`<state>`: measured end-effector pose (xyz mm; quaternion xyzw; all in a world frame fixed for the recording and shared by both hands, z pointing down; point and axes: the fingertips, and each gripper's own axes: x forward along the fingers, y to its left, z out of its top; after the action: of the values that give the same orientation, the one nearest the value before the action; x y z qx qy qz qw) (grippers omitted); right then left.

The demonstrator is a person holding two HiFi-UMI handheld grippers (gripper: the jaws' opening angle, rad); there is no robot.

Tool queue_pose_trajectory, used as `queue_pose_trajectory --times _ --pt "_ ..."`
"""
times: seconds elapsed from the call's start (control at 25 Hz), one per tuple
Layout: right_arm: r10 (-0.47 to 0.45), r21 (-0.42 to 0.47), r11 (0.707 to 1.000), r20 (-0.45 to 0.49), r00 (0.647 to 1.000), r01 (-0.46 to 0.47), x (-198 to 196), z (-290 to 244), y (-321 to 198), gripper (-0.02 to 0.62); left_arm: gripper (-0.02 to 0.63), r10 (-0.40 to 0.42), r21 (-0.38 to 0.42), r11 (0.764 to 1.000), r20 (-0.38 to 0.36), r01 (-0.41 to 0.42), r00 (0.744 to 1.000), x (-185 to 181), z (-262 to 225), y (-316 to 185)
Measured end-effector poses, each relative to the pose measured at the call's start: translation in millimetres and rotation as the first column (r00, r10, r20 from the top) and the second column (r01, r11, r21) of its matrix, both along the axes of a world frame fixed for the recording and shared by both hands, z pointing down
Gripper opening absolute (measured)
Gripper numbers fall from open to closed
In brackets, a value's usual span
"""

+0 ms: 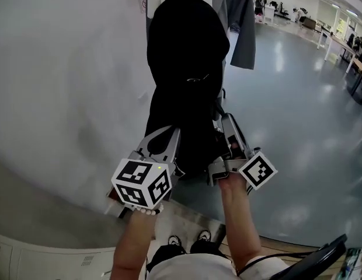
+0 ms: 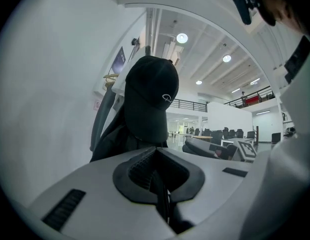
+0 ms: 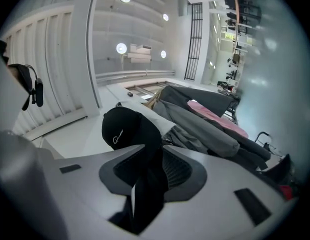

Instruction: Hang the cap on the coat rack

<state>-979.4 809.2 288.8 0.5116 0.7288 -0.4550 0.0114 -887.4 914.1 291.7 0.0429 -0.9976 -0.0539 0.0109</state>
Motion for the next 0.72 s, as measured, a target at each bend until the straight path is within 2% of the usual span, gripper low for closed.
queue_pose_trajectory --times 0.12,0.24,0.28,0.32,0.52,0.72 --pt "-0.017 0.030 0.999 -0.093 0.995 0.020 1.3 31.8 -5.2 0.089 0.005 0.001 0.009 1.000 -0.035 -0.001 0.999 7.0 15.8 -6.1" --pt "-0.035 0.110 0.993 -0.142 0.989 0.051 21.3 60.0 -5.0 0.087 0.005 0.007 0.026 1.000 -0.074 -0.005 0.997 22.7 42.1 -5.1" --pt "-0.032 0.136 0.989 -0.140 0.990 0.051 29.9 66.1 -5.2 0.018 0.005 0.010 0.034 0.999 -0.093 -0.007 0.996 29.3 53.1 -3.1" --pt "-0.030 0.157 0.986 -0.129 0.991 0.050 39.3 69.5 -4.6 0.002 0.005 0.012 0.041 0.999 -0.112 -0.008 0.994 36.8 63.3 -0.7" --pt "-0.018 0.265 0.964 -0.068 0.998 0.035 105.2 82.8 5.5 0.002 0.005 0.019 0.068 0.998 -0.176 -0.007 0.984 98.9 110.0 8.4" --pt "0.022 0.389 0.921 -0.032 0.999 -0.008 197.0 114.8 14.1 0.002 0.005 0.096 0.092 0.993 -0.252 -0.075 0.963 170.9 162.7 2.7"
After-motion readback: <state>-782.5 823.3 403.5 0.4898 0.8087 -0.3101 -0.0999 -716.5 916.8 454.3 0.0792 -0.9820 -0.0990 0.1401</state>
